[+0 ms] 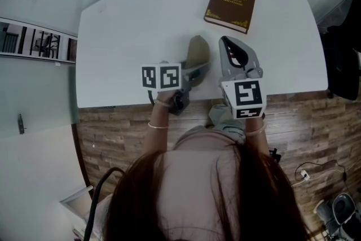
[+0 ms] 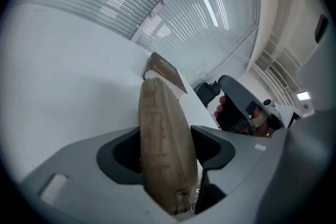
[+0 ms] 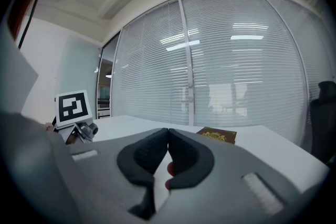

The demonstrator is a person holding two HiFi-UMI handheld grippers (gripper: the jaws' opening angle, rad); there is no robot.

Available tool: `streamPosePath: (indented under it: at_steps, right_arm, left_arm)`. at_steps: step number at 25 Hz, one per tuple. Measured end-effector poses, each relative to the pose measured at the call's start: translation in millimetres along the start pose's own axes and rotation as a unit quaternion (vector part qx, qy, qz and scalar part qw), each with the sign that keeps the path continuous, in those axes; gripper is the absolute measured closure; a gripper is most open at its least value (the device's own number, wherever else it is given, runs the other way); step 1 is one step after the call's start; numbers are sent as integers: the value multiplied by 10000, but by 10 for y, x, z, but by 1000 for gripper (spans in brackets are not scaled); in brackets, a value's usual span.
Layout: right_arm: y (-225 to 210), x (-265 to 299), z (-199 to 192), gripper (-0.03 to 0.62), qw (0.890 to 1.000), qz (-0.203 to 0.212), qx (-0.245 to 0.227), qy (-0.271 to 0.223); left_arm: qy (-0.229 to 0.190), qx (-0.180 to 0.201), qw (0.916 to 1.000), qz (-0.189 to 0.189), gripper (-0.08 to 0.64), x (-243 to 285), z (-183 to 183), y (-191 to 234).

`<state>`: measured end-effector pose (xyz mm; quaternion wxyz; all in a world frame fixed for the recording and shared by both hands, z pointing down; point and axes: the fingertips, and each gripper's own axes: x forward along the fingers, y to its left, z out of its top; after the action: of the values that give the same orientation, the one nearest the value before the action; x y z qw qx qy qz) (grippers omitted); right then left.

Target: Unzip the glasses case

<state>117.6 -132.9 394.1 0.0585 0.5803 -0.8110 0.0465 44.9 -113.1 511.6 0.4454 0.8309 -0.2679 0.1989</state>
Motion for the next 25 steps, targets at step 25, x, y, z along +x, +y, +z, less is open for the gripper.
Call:
streamPosePath:
  at_steps: [25]
  right_arm:
    - [257, 446, 300, 589, 9854, 1612, 465, -286]
  left_arm:
    - [-1046, 1162, 9876, -134, 270, -552, 732, 96]
